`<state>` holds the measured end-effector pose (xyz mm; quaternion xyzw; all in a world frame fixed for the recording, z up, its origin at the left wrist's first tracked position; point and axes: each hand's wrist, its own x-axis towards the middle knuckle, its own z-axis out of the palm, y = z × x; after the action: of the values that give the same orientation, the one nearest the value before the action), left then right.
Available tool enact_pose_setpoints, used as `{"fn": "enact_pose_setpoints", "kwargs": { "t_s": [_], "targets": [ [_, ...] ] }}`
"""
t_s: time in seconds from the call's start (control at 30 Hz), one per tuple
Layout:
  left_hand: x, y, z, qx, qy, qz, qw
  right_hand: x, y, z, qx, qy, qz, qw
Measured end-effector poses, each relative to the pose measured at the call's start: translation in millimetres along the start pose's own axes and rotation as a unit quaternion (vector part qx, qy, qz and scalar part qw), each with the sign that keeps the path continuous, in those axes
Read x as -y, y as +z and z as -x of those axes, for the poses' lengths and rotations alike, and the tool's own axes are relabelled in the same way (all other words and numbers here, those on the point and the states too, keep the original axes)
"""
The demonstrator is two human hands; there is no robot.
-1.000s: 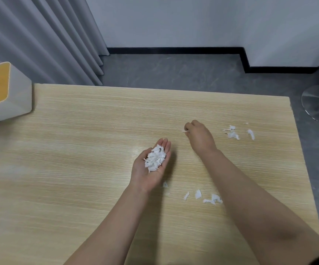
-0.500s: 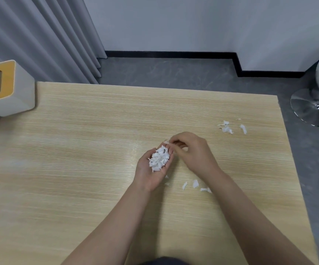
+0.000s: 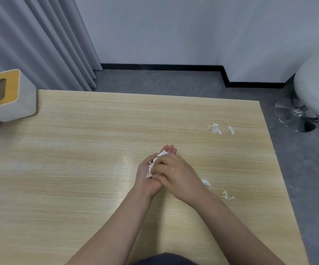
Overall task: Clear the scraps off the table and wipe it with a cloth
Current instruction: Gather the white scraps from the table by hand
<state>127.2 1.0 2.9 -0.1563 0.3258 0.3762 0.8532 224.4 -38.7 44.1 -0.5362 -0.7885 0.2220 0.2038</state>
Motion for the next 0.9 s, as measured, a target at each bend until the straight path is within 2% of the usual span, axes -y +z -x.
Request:
{"fn": "enact_pose_setpoints", "kwargs": {
  "t_s": [0.17,0.4,0.6,0.7,0.8,0.9],
  "targets": [
    [1.2,5.2,-10.4,0.012,-0.017,-0.009,1.0,-10.5,-16.9,6.1,-0.035,0.085,-0.132,0.987],
    [17.4,40.2,-21.4,0.047,-0.036,-0.017,0.998,-45.4,-49.8,10.4,-0.147,0.171,-0.21,0.951],
    [25.9,56.4,-44.2,0.047,-0.056,-0.045,0.996,-107.0,-71.6,10.5,-0.209,0.272,-0.177,0.922],
    [30.8,63.7,-54.6,0.038,-0.057,-0.056,0.996,-154.8,-73.9,9.6,-0.244,0.359,-0.15,0.888],
    [33.9,69.6,-62.5,0.037,-0.061,-0.049,0.996,-201.4,-69.3,10.2,-0.237,0.44,-0.133,0.856],
    [35.0,71.4,-68.9,0.035,-0.061,-0.047,0.996,-238.5,-62.5,7.5,-0.217,0.473,-0.086,0.85]
  ]
}}
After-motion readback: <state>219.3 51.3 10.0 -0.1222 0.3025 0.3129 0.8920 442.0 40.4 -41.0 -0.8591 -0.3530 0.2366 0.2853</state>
